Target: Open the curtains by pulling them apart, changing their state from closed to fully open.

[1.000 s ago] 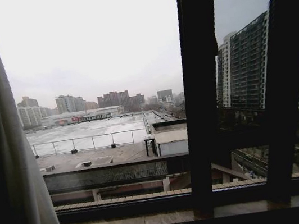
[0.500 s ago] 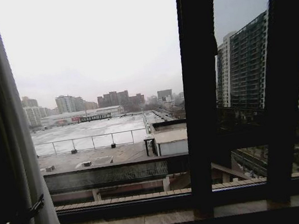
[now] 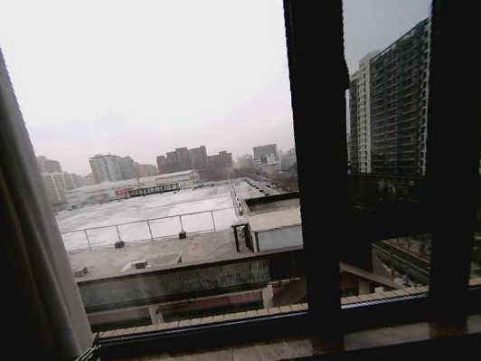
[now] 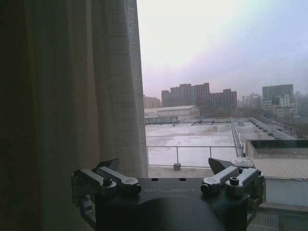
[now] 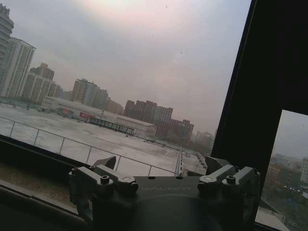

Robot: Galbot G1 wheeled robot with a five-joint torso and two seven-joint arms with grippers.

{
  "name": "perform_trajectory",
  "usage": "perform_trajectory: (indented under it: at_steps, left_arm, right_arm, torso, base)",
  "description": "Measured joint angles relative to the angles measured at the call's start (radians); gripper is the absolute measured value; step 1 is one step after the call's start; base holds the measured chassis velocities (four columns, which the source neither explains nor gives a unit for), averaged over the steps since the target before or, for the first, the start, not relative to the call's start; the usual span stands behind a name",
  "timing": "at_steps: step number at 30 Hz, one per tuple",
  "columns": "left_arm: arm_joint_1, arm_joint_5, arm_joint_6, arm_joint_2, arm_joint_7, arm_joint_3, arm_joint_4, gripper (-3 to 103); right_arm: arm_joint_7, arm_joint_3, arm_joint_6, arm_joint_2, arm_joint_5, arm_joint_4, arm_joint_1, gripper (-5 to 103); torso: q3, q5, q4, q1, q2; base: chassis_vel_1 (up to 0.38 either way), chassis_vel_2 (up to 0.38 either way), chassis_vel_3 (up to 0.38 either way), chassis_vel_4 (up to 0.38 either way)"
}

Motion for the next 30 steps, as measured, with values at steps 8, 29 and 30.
perform_trajectory:
  at_steps: [8,29,30]
  left_arm:
    - [0.067,0.026,-0.040,-0.134,0.102,0.029,-0.032,100]
    - [-0.019,0.089,-0.022,-0.249,0.139,0.112,-0.004,100]
    - [-0.033,0.123,-0.038,-0.276,0.153,0.119,0.020,100]
  right_arm:
    - [-0.063,0.005,-0.162,0.000,0.064,0.124,0.010,100]
    - [0.061,0.024,-0.359,0.000,0.197,0.137,0.193,100]
    - [0.056,0.026,-0.359,0.000,0.197,0.134,0.191,100]
  torso:
    - [0.000,-0.0003,-0.0001,0.000,0.000]
    - [0.000,-0.0003,-0.0001,0.000,0.000]
    - [0.000,-0.0003,0.0000,0.000,0.000]
  base:
    - [0.000,0.000,0.000,0.000]
    - [0.000,0.000,0.000,0.000]
    - [0.000,0.000,0.000,0.000]
